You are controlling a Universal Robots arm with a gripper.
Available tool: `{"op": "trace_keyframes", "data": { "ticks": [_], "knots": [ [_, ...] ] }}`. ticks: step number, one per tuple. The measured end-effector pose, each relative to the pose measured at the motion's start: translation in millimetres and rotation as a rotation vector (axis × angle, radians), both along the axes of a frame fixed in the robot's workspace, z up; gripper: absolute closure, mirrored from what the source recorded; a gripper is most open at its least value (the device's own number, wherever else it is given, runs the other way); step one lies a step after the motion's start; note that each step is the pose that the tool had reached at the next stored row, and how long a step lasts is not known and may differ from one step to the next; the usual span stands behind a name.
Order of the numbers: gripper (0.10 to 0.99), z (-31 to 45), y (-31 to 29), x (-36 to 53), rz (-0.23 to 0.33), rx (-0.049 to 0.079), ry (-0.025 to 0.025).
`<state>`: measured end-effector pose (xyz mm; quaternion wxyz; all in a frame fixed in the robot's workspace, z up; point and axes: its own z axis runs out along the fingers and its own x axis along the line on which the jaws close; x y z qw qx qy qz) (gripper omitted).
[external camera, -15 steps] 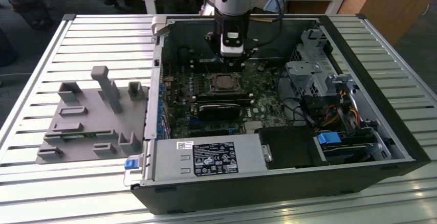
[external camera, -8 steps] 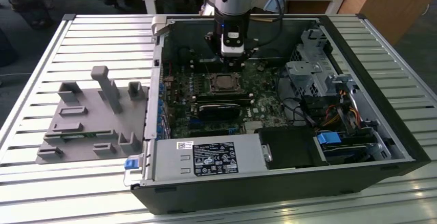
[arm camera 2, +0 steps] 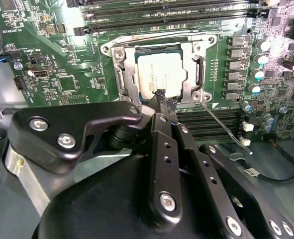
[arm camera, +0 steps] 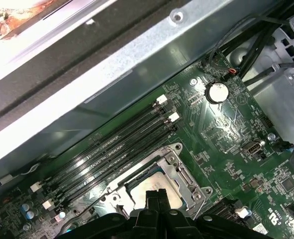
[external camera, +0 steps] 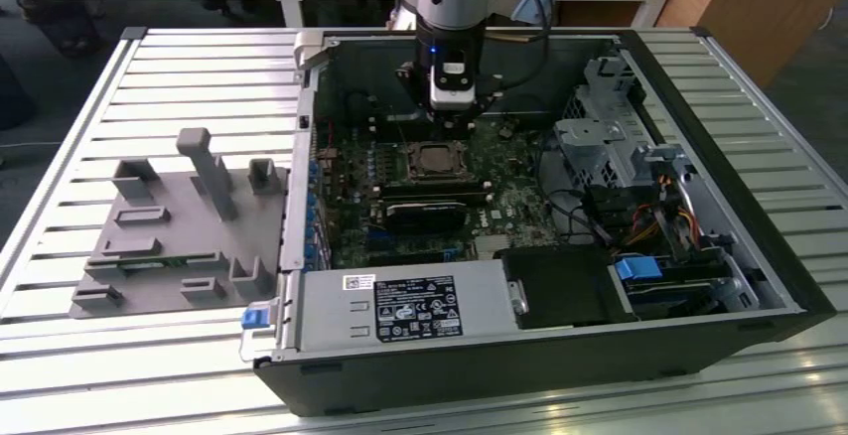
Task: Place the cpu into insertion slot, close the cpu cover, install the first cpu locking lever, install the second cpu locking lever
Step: 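Install the first cpu locking lever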
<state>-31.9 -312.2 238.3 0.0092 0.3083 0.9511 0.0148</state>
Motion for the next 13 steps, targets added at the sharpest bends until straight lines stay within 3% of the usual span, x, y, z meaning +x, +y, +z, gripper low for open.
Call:
{"op": "trace_keyframes", "data": {
  "ticks": [13],
  "knots": [
    [0.965, 4.1, 0.0, 0.0, 0.034, 0.000, 0.0001]
  ]
}}
